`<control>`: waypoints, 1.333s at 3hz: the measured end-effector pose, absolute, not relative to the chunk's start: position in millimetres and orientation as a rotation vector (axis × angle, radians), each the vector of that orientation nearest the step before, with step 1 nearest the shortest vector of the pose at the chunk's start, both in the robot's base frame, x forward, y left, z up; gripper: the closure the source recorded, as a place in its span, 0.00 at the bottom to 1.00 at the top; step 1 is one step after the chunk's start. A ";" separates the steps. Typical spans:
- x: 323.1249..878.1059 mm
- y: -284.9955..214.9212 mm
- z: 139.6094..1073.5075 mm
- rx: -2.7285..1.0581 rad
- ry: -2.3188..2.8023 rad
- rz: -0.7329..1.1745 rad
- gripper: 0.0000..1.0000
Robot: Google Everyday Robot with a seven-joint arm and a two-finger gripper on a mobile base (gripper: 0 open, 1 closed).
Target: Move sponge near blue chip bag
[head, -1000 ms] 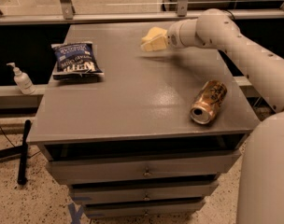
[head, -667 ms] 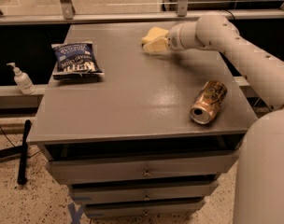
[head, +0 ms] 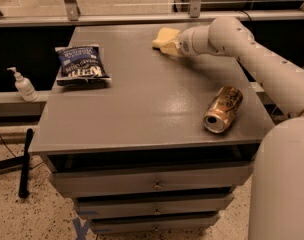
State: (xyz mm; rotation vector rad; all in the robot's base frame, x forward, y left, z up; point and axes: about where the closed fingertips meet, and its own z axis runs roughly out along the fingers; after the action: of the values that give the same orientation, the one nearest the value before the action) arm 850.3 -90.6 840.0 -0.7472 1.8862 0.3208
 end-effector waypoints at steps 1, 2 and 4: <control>846.3 -84.7 859.7 -0.774 1.842 0.326 0.87; 837.2 -61.3 888.5 -0.847 1.781 0.365 1.00; 800.8 28.7 878.2 -1.115 1.727 0.558 1.00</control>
Offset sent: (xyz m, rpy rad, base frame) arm -0.0285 0.0526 0.0875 0.0059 -0.1109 0.2133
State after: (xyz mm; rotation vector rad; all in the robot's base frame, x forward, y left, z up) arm 800.8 28.7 878.2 -1.1153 1.7268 0.5578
